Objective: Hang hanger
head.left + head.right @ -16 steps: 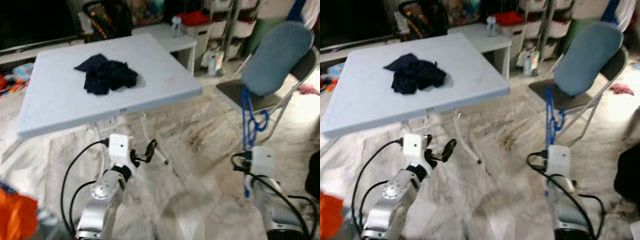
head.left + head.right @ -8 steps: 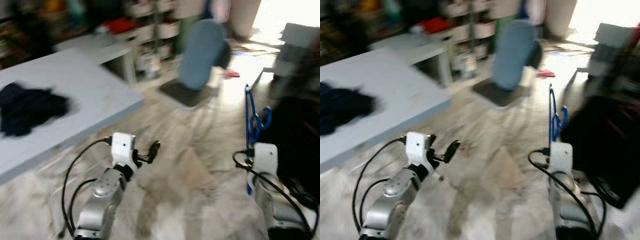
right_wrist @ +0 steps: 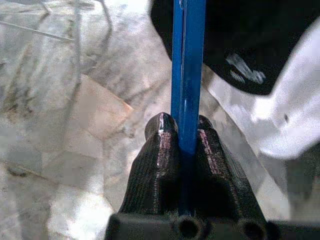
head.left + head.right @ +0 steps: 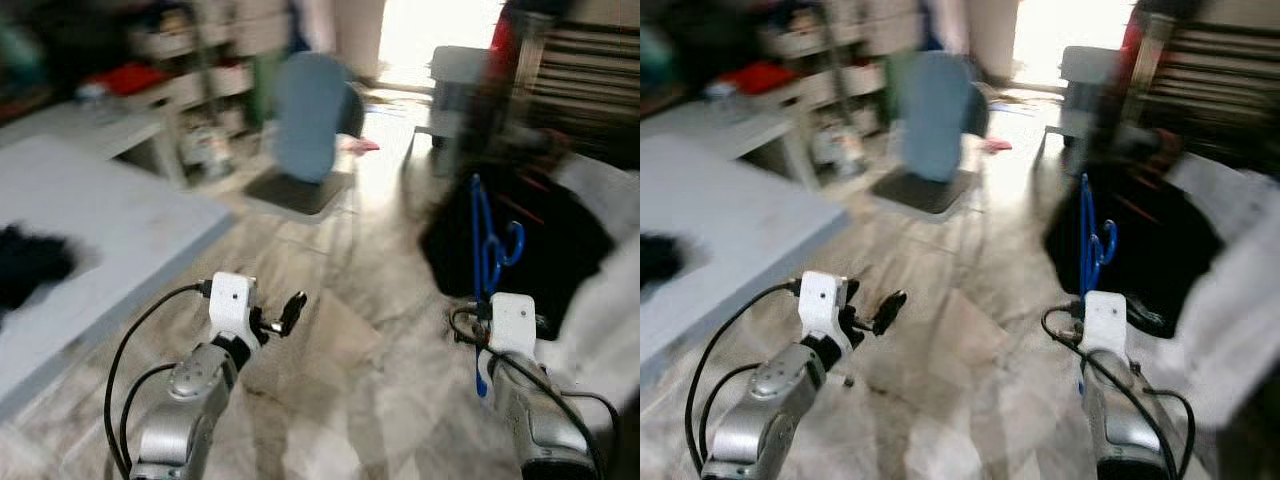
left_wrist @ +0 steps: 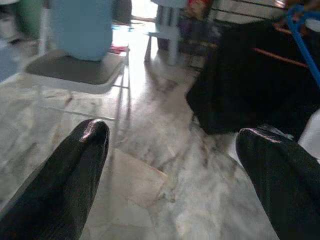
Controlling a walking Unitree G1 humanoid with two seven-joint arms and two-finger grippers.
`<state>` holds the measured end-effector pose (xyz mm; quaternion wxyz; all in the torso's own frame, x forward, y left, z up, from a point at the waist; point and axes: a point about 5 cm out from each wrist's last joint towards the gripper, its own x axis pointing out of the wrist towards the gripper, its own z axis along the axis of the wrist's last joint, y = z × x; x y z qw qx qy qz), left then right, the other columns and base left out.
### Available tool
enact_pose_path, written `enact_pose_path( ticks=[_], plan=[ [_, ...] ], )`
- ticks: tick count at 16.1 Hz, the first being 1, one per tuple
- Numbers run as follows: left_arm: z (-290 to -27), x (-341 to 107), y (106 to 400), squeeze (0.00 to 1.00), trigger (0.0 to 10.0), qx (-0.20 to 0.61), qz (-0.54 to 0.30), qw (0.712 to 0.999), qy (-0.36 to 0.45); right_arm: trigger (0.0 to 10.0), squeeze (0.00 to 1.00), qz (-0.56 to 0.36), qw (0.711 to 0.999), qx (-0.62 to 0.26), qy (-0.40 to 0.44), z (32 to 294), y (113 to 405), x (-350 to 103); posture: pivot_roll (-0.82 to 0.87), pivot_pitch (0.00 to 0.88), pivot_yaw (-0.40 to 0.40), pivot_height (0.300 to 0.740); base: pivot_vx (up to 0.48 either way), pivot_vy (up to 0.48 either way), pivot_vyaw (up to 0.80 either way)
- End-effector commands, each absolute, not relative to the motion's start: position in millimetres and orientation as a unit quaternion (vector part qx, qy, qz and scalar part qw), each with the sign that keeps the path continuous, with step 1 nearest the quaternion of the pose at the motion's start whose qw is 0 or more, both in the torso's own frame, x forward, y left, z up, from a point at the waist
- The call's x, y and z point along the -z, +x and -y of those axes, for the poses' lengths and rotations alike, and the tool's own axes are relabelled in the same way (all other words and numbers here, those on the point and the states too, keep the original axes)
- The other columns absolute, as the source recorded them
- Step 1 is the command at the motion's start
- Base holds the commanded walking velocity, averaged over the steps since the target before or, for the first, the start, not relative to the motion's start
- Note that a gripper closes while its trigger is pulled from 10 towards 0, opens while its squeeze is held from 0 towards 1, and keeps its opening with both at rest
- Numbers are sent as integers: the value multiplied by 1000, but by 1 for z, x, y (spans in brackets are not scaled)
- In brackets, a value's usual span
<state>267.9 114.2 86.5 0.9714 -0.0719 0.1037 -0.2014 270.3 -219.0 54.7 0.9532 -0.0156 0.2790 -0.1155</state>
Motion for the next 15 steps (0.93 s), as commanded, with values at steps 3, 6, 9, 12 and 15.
enact_pose_path(
  ticks=[3, 6, 9, 12, 15],
  plan=[
    [-111, -91, 270, 0, 10000, 212, -99, 970, -70, 10000, 0, -263, 957, 119, -15, 219, 275, -61, -137, 0, 51, 740, 0, 474, -496],
    [-111, -90, 270, 0, 10000, 216, -101, 969, -67, 10000, 0, -261, 958, 118, -16, 218, 277, -62, -138, 0, 47, 740, 0, 472, -135],
    [-109, -92, 268, 0, 10000, 220, -86, 970, -62, 10000, 0, -255, 959, 126, -22, 221, 277, -63, -140, 0, 43, 740, 0, 151, 0],
    [-115, -87, 262, 0, 10000, 202, -86, 973, -77, 10000, 0, -248, 960, 130, -22, 221, 277, -66, -143, 0, 3, 740, 0, 0, 0],
    [-118, -82, 256, 0, 10000, 180, -87, 975, -93, 10000, 0, -268, 954, 131, -26, 221, 273, -61, -135, 0, -21, 740, 0, 0, 0]
  ],
)
